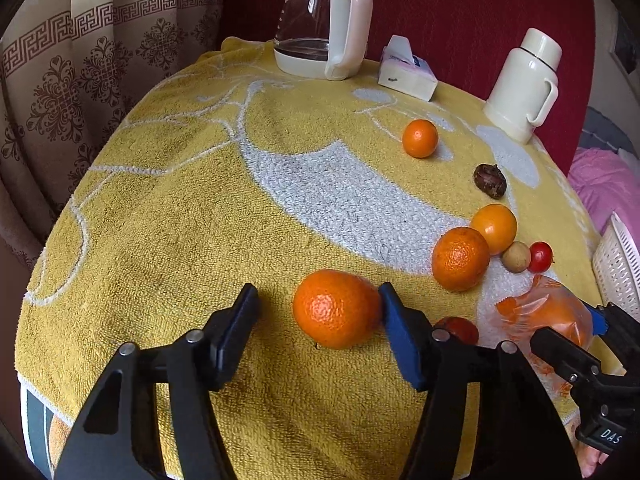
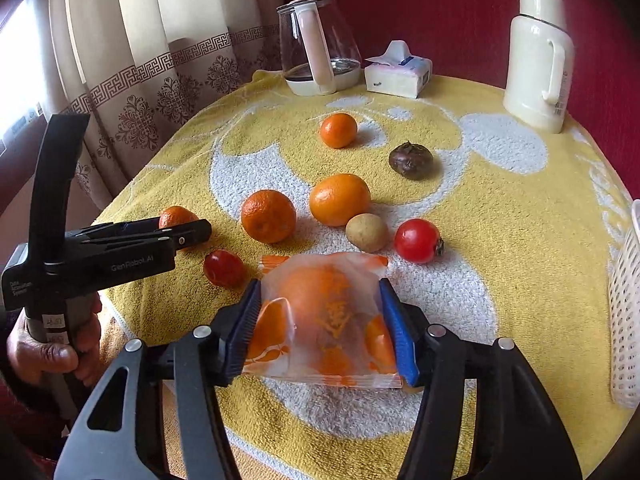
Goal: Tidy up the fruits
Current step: 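Grasp the plastic bag of oranges with the right tool while the left tool grasps the large orange, then carry the bag into the white basket and open the right tool while the left tool drops the orange in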
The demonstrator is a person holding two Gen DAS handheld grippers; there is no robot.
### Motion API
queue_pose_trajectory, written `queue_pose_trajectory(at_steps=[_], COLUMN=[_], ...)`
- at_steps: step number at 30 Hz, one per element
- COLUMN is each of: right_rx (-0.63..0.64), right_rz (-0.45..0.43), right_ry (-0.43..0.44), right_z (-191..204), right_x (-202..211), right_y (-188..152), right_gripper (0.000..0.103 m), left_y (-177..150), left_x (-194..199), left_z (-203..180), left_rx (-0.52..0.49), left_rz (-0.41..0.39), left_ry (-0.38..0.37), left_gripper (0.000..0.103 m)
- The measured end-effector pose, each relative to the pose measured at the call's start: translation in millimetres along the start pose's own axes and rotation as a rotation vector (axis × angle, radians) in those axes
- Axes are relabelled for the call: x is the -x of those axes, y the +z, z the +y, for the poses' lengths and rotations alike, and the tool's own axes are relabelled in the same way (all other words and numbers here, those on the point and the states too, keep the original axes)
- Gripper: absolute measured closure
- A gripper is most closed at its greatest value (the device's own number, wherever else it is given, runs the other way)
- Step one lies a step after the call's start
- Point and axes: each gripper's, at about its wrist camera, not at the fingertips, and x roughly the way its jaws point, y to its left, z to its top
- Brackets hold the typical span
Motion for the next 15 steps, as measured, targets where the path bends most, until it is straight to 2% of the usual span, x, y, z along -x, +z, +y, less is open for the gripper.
queue_pose_trajectory(at_steps=[1,4,5,15], right_rx=[-0.005,-0.021,-0.026,-0.095], right_rz=[-0.008,-0.031,-0.04,-0.166], right_ry=[0.003,0.012,0.014,0.005], right_z=[0,-2,-3,-19], right_x=[2,8,10,50], right_y=[0,2,3,14], right_gripper=[0.044,0.044,0.045,0.045], left_y=[0,-1,-1,-1], left_x=[1,4,5,19], left_z=[1,-1,-2,-5], left_rx=[0.004,-0.004,-0.008,0.006], left_rz=[-0.003,-0.013,-0.016,-0.05], left_ry=[-0.009,-0.041,-0.042,-0.063], left_gripper=[0.047,0.061,0.062,0.063])
